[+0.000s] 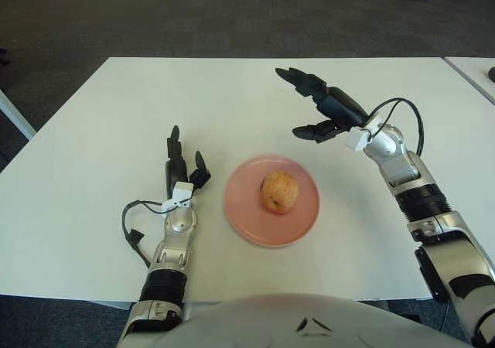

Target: Put the apple into the plate.

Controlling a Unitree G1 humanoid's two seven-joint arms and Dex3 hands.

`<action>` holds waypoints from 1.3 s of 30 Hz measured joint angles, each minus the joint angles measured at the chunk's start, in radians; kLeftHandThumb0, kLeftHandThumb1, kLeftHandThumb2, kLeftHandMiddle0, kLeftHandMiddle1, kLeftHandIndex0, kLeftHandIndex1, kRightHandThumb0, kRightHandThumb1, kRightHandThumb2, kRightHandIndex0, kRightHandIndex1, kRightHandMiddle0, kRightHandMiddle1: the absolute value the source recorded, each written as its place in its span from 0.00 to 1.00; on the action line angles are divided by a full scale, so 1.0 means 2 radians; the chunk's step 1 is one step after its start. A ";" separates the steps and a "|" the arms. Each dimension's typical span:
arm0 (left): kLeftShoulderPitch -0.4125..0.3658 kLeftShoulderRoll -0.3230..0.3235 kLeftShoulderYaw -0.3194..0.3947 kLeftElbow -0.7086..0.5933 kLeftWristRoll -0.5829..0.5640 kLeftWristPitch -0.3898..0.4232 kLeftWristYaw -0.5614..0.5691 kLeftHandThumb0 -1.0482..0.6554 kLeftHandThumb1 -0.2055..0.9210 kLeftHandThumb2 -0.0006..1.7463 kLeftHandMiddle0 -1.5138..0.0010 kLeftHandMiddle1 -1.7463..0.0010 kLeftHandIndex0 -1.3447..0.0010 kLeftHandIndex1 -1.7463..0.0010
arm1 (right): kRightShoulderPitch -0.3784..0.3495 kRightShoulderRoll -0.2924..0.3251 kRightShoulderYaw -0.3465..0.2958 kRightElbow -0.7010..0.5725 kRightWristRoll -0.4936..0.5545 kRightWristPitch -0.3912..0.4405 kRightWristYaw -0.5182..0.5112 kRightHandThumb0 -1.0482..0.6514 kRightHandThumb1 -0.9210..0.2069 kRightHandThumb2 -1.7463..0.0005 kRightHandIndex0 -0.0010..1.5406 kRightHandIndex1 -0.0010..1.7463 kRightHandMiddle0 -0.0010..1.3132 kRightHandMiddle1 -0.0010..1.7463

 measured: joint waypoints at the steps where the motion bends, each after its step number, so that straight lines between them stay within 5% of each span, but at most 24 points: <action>1: 0.000 0.000 0.000 0.000 0.000 -0.001 0.000 0.17 1.00 0.55 0.87 1.00 1.00 0.79 | -0.002 0.001 -0.004 0.000 0.003 0.008 0.000 0.00 0.00 0.59 0.00 0.00 0.00 0.05; 9: 0.002 -0.001 -0.001 0.000 -0.005 -0.002 -0.003 0.17 1.00 0.55 0.87 1.00 1.00 0.79 | -0.041 0.039 -0.030 0.111 0.007 0.023 -0.058 0.00 0.00 0.52 0.00 0.00 0.00 0.05; 18: 0.003 0.002 0.001 -0.004 -0.008 -0.003 -0.003 0.17 1.00 0.55 0.87 1.00 1.00 0.78 | -0.044 0.066 -0.048 0.196 0.011 0.026 -0.088 0.01 0.00 0.49 0.00 0.00 0.00 0.05; 39: 0.018 0.003 0.000 -0.021 -0.008 0.004 -0.005 0.16 1.00 0.55 0.87 1.00 1.00 0.79 | 0.006 0.119 -0.103 0.248 0.062 0.095 -0.146 0.06 0.00 0.48 0.00 0.00 0.00 0.12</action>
